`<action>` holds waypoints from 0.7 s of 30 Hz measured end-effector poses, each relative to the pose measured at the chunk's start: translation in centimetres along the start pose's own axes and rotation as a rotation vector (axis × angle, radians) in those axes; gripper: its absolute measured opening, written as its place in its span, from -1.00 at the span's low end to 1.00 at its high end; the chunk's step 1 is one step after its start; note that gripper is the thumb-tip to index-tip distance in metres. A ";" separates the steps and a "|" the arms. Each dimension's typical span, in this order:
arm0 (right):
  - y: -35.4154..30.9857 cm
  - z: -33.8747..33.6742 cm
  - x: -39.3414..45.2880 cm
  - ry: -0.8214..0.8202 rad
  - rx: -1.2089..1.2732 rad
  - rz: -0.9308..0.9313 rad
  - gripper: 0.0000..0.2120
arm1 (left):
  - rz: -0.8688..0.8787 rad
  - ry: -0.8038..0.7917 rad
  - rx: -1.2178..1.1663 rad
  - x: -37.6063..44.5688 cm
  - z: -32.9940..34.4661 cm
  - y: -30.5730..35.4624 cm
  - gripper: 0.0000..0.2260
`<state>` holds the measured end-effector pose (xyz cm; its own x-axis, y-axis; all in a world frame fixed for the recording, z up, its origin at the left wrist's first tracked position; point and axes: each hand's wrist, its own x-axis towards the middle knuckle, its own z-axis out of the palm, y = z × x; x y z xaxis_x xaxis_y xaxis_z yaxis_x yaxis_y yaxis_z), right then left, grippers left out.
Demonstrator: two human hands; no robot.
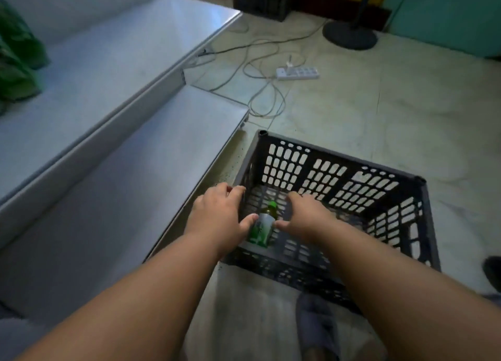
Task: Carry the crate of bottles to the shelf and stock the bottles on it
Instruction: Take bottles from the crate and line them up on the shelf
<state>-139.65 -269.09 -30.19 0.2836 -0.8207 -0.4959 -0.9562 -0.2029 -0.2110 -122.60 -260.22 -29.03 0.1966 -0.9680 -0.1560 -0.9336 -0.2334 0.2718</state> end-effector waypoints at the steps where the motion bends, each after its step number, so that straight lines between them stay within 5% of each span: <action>1: 0.6 1.0 1.3 -0.030 0.036 0.038 -0.22 | 0.006 -0.028 -0.002 0.9 1.0 -0.1 -0.33; 6: 2.0 4.7 7.8 -0.128 0.237 0.164 -0.23 | 0.034 -0.169 0.073 4.9 5.3 -0.2 -0.17; 14: 1.8 9.9 14.5 -0.195 0.566 0.399 -0.54 | 0.028 -0.215 0.252 6.1 7.3 0.1 -0.03; 21: 1.8 14.6 18.6 -0.237 0.671 0.472 -0.15 | 0.036 -0.181 0.266 6.1 7.8 -0.3 -0.02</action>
<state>-135.00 -276.95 -52.14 -0.0542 -0.5908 -0.8050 -0.7537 0.5530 -0.3551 -123.43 -265.32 -37.47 0.1276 -0.9374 -0.3239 -0.9893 -0.1438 0.0263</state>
